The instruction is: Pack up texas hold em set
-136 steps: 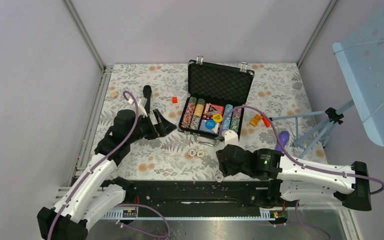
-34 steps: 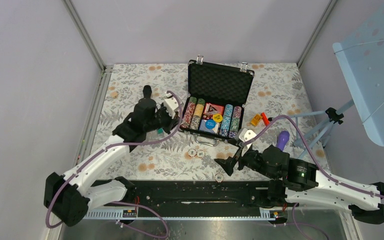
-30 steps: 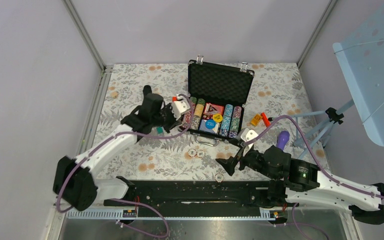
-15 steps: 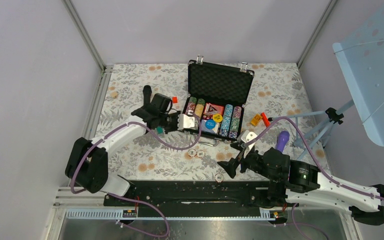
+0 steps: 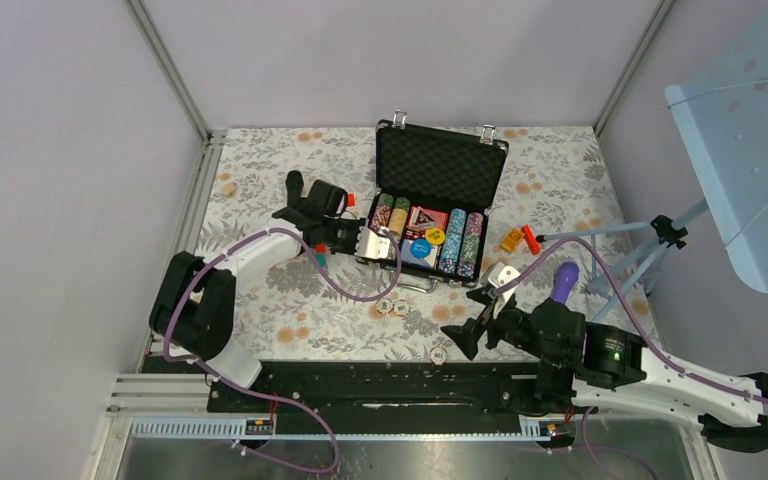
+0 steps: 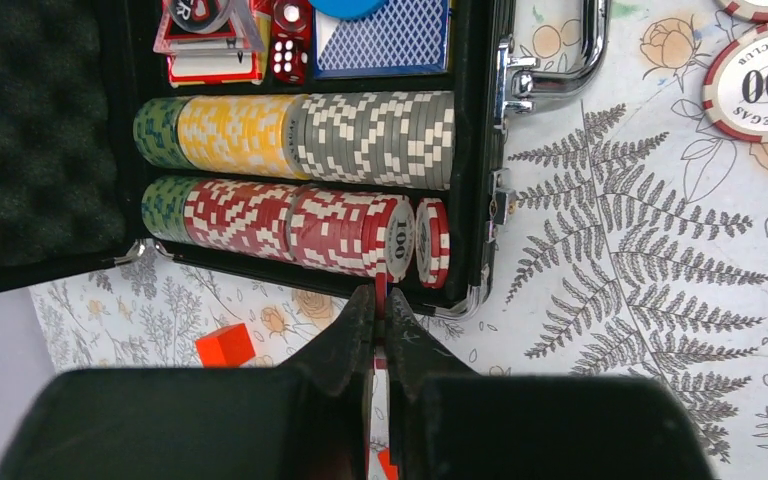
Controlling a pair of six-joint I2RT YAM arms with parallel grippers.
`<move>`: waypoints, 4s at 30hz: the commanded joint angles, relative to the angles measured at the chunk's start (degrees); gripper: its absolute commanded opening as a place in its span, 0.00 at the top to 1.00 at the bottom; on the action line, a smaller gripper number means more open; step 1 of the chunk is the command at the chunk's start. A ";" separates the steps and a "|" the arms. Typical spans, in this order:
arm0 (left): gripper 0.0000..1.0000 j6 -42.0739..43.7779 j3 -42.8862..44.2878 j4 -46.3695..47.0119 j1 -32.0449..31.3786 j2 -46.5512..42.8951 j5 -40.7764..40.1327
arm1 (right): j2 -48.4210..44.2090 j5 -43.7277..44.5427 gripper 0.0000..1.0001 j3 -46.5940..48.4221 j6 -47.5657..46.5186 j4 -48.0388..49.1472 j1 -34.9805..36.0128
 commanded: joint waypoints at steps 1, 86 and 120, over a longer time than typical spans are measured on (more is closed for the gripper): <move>1.00 4.29 3.11 2.29 0.15 0.75 3.39 | -0.60 1.42 0.06 -0.48 0.11 0.00 -0.11; 0.01 -83.42 6.42 -4.84 0.51 -21.34 -23.91 | 33.19 1.58 0.10 -2.22 41.37 -8.01 0.26; 0.01 -83.47 1.86 -5.12 5.10 -24.35 -19.22 | 58.12 1.99 0.37 7.19 39.20 -6.99 3.69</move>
